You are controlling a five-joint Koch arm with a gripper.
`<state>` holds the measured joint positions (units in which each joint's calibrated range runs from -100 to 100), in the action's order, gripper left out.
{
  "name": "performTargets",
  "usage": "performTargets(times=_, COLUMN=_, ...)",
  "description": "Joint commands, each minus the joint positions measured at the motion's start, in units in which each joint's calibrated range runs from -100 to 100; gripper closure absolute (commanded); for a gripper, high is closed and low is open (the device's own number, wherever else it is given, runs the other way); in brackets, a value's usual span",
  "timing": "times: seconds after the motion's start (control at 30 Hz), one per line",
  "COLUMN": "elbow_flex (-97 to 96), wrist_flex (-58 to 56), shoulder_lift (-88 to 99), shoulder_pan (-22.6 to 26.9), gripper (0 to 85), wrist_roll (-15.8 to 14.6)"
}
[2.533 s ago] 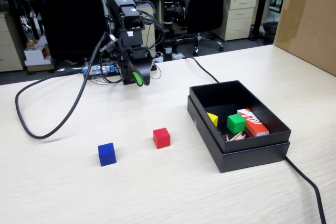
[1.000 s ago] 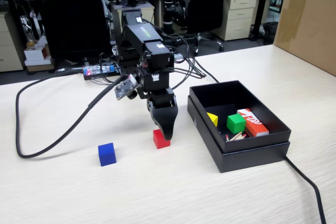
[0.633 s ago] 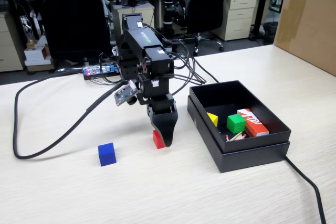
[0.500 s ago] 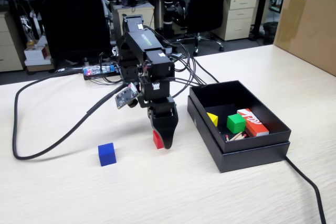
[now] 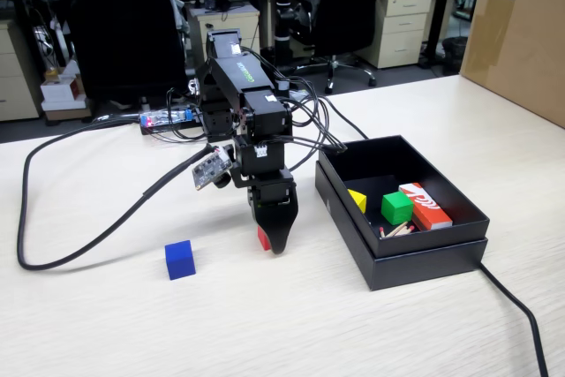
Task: Put the red cube on top of the blue cube
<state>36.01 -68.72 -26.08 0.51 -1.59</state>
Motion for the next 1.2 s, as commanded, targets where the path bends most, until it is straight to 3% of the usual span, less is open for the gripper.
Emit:
performTargets(times=0.0, elbow_flex=3.7, wrist_flex=2.0, shoulder_lift=0.9, shoulder_pan=0.0, gripper=66.2, wrist_roll=0.2)
performTargets(times=0.03, elbow_flex=4.3, wrist_flex=2.2, shoulder_lift=0.9, shoulder_pan=-0.1, gripper=80.2, wrist_roll=0.1)
performTargets(times=0.1, elbow_flex=4.4, wrist_flex=3.0, shoulder_lift=0.9, shoulder_pan=-0.2, gripper=84.6, wrist_roll=0.1)
performTargets(times=0.6, elbow_flex=1.8, wrist_flex=0.5, shoulder_lift=7.0, shoulder_pan=-0.8, gripper=84.6, wrist_roll=0.2)
performTargets(times=1.17, elbow_flex=-9.9, wrist_flex=-5.4, shoulder_lift=30.8, shoulder_pan=-1.8, gripper=84.6, wrist_roll=1.1)
